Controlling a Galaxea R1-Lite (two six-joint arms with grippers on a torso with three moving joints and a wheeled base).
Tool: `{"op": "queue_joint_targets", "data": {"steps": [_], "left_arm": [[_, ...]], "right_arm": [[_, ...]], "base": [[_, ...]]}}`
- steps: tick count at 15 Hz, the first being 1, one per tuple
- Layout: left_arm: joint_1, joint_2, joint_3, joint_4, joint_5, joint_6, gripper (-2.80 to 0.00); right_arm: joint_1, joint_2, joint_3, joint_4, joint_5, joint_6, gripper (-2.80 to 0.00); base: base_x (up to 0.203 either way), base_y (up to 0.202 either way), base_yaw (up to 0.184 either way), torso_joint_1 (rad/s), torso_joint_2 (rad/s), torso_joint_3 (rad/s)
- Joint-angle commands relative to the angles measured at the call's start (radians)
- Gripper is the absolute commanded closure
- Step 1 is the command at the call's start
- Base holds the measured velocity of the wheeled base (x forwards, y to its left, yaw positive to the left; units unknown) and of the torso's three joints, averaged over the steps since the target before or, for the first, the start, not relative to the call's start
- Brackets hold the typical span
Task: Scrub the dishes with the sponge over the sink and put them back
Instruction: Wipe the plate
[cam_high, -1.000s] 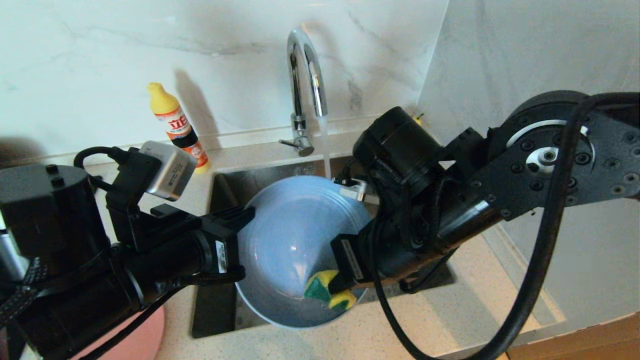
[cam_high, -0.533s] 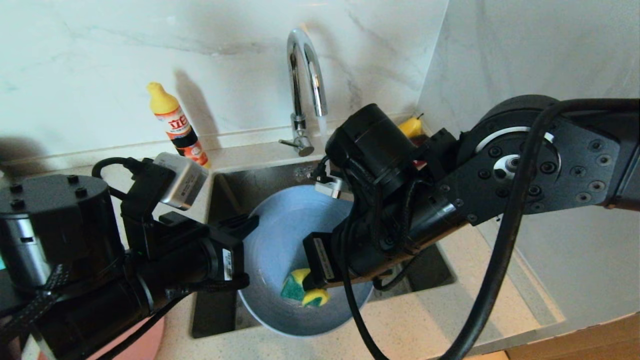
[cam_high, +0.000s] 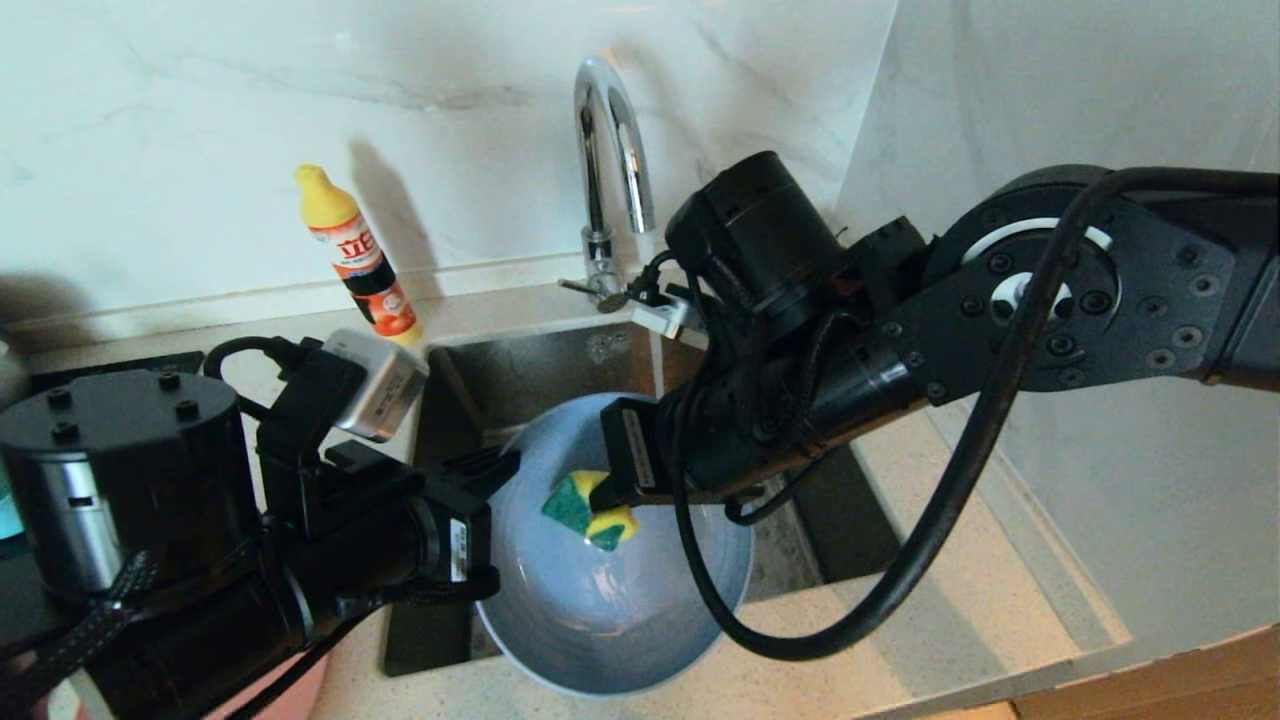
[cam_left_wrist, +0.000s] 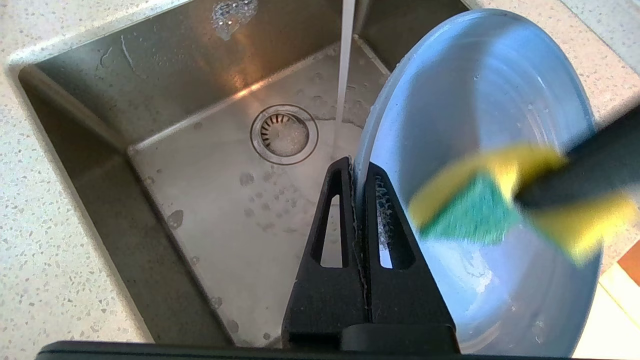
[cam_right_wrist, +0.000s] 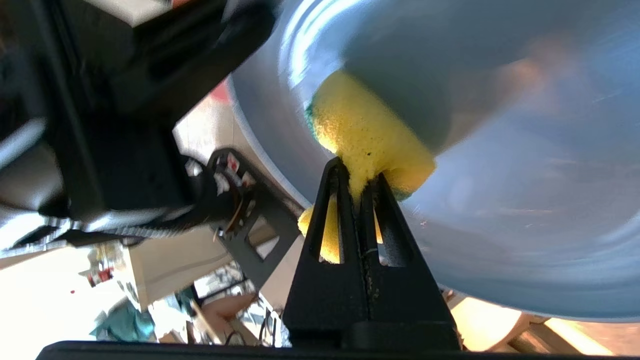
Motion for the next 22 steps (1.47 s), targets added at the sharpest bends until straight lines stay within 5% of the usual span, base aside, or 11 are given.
{"op": "queue_joint_targets", "data": {"steps": [1, 6, 16, 22], "left_arm": [[0.002, -0.004, 0.006, -0.004, 0.003, 0.0, 0.0], [0.002, -0.007, -0.012, -0.006, 0.004, -0.002, 0.0], [0.012, 0.009, -0.037, -0.002, 0.006, -0.011, 0.0], [0.087, 0.127, -0.089, 0.022, 0.006, -0.143, 0.0]], "right_arm": [[-0.044, -0.016, -0.001, 0.005, 0.002, 0.003, 0.0], [-0.135, -0.075, 0.025, 0.099, 0.004, -0.008, 0.0], [-0.111, -0.224, 0.236, 0.114, 0.01, -0.012, 0.0], [-0.188, -0.389, 0.136, 0.121, 0.018, -0.066, 0.0]], "base": [[0.0, 0.0, 0.0, 0.0, 0.0, 0.0], [0.0, 0.0, 0.0, 0.0, 0.0, 0.0], [0.0, 0.0, 0.0, 0.0, 0.0, 0.0], [0.0, 0.0, 0.0, 0.0, 0.0, 0.0]]}}
